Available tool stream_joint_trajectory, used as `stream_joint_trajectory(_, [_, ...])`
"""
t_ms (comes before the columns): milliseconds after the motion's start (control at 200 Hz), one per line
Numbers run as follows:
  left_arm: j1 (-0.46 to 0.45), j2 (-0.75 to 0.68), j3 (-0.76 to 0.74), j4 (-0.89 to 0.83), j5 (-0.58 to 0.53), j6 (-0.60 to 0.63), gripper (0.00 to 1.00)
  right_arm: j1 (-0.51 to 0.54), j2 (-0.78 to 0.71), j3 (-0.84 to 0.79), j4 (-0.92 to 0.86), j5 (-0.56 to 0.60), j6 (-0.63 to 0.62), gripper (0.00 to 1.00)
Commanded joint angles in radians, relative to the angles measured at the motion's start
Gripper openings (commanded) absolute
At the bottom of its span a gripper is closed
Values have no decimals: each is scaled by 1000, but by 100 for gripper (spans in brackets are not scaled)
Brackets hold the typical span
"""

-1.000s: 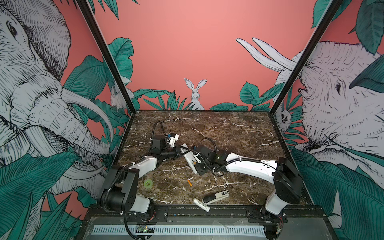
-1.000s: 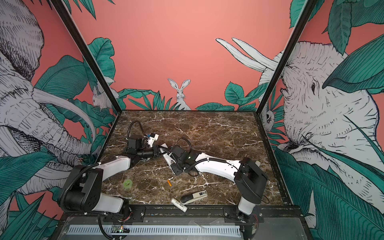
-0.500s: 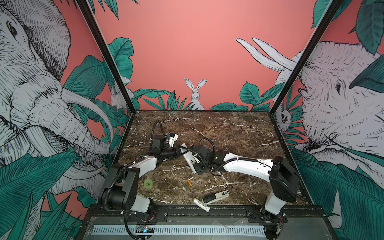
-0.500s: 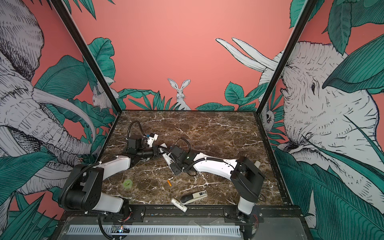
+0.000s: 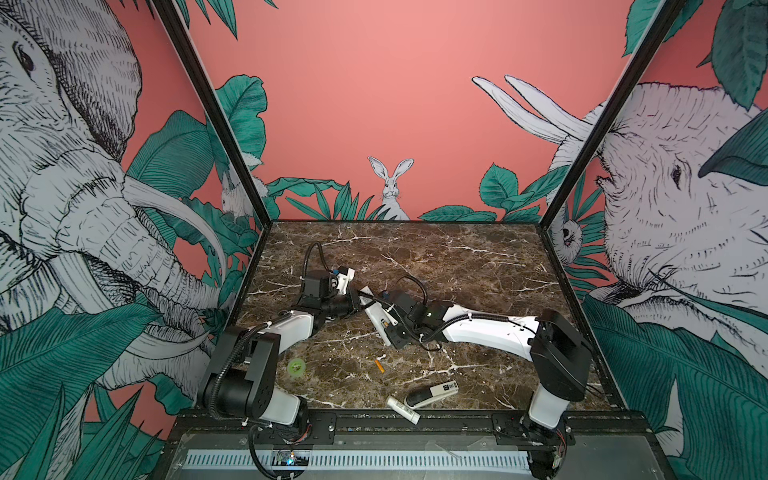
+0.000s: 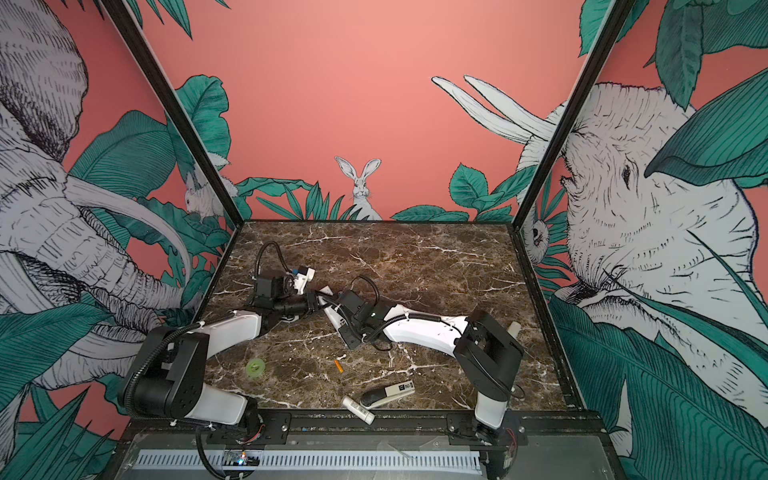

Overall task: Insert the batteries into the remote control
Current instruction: 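Press the orange battery down into the compartment with the right gripper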

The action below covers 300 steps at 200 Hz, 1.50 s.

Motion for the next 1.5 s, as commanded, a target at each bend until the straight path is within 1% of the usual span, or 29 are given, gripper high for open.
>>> stream_joint_trajectory(0, [-11,-26,22,107,175,-124,0,-1,61,7,70,-53,-8,9])
stream_joint_trajectory(190, [-8,-27,21,125,182,-137,0,-4,73,13,94,-75,-16,9])
stream_joint_trajectory(455, [-3,-14,14,201,207,-197,0,-11,91,11,121,-86,-17,9])
stream_joint_trajectory(935, [6,-39,17,198,255,-219,0,-38,94,26,158,-114,-47,9])
stream_joint_trajectory(1020, [10,-49,22,153,253,-190,0,-41,89,26,151,-110,-48,9])
stream_joint_trajectory(1214, [18,-72,49,10,229,-78,0,-49,31,0,123,-86,-57,10])
stream_joint_trajectory(1409, [18,-93,76,-127,199,45,0,-51,-110,-63,79,-67,-65,14])
stream_joint_trajectory(1494, [18,-91,78,-143,193,59,0,-51,-164,-93,64,-64,-61,15])
